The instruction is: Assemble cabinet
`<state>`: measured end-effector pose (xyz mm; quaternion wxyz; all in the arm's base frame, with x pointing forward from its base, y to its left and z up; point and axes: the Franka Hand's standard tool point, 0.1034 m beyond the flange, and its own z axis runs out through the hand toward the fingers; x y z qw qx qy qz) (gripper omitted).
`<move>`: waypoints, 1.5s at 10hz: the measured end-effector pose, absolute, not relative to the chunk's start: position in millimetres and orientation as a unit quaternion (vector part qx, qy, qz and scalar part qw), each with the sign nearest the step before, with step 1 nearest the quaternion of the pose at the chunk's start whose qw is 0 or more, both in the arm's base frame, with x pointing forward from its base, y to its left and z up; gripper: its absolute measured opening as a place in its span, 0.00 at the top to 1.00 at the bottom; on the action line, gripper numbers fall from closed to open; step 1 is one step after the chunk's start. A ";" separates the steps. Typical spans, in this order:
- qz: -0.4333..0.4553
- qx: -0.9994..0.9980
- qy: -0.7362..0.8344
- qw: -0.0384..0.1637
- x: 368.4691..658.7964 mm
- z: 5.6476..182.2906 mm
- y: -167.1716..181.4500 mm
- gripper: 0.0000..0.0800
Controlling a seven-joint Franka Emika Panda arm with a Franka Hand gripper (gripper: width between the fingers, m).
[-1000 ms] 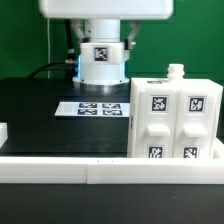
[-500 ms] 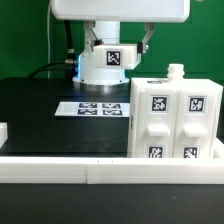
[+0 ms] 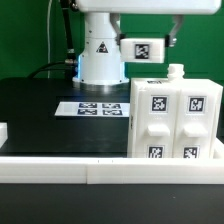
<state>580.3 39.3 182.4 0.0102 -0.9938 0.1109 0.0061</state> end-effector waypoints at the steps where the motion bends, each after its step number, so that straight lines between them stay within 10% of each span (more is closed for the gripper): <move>1: 0.007 -0.993 0.115 0.011 589.7 187.7 50.5 0.30; 15: -0.013 -0.999 0.042 0.005 620.4 161.6 61.7 0.30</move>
Offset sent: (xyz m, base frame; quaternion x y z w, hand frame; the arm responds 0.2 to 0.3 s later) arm 0.0253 0.0134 -0.0045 -0.0003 0.0130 -0.0295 0.9995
